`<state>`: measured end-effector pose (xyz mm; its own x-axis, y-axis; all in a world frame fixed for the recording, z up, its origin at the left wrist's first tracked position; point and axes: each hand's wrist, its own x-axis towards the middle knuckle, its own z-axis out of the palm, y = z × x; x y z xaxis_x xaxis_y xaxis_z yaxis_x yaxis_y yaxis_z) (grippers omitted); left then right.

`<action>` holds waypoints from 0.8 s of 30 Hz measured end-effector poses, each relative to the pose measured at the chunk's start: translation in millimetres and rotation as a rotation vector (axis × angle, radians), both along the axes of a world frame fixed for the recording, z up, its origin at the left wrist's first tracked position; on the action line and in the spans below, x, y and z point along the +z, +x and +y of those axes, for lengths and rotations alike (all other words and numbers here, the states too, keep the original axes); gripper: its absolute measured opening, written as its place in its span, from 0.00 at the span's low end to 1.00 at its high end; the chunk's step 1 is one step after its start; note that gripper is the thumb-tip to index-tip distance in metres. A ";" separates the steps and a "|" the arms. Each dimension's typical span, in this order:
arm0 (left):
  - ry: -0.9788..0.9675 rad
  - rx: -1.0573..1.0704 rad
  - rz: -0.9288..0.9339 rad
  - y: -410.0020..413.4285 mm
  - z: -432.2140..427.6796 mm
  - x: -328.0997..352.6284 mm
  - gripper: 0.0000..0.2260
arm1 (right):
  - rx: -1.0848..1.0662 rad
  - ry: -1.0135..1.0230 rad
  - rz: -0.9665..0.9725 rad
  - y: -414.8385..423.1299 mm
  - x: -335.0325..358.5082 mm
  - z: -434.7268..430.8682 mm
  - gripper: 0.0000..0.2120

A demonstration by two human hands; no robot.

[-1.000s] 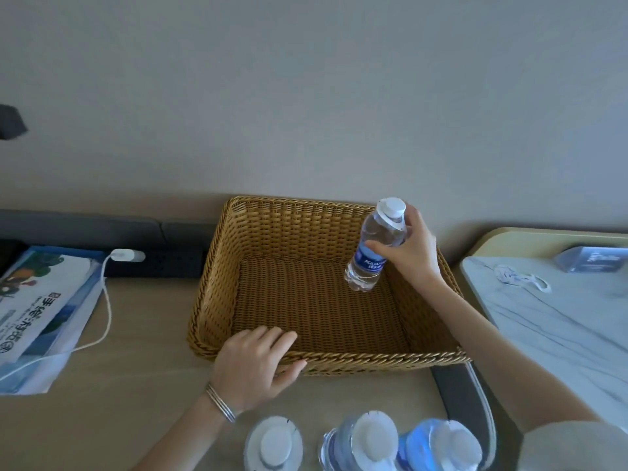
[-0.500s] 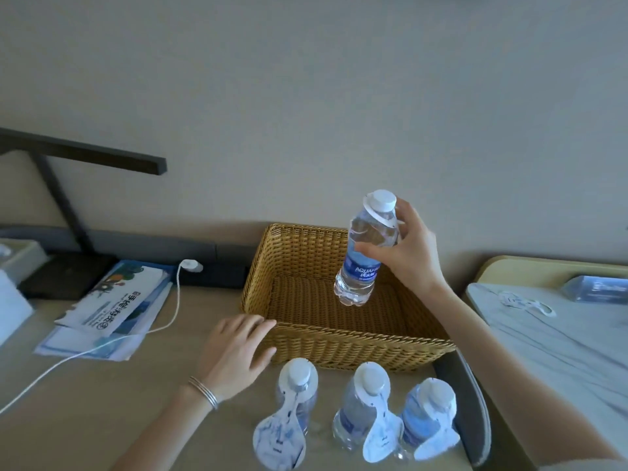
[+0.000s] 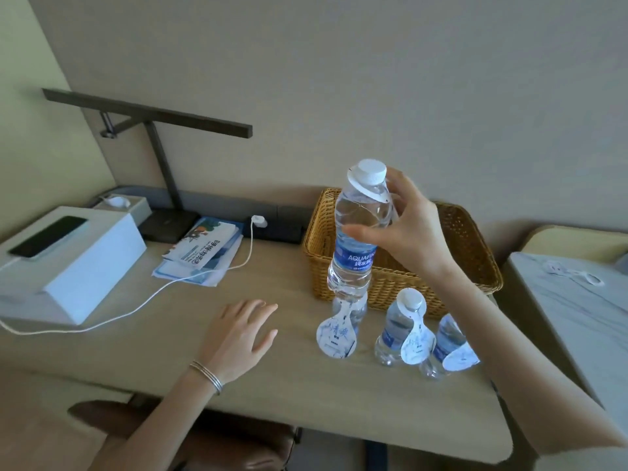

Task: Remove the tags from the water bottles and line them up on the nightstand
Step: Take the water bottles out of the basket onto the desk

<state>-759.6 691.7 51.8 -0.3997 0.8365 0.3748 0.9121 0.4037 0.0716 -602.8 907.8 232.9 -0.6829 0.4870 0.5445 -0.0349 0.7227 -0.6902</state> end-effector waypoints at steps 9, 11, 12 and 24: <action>-0.162 -0.051 -0.133 -20.5 -43.5 -76.2 0.18 | -0.023 -0.168 -0.113 -22.3 -89.6 -61.4 0.35; -0.209 -0.066 -0.174 -28.8 -45.0 -97.9 0.18 | -0.062 -0.173 -0.153 -31.9 -114.4 -69.4 0.35; -0.234 -0.074 -0.192 -33.3 -45.1 -107.9 0.19 | -0.081 -0.176 -0.173 -37.1 -126.3 -72.5 0.36; -0.341 -0.162 -0.370 -76.5 -30.6 -204.9 0.23 | -0.324 -0.218 -0.281 -87.6 -204.8 -85.9 0.37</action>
<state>-836.0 661.2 -153.1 -0.3095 0.9482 -0.0716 0.9031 0.3166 0.2900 -690.4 822.0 28.1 -0.5832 0.7813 0.2223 0.3774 0.5029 -0.7776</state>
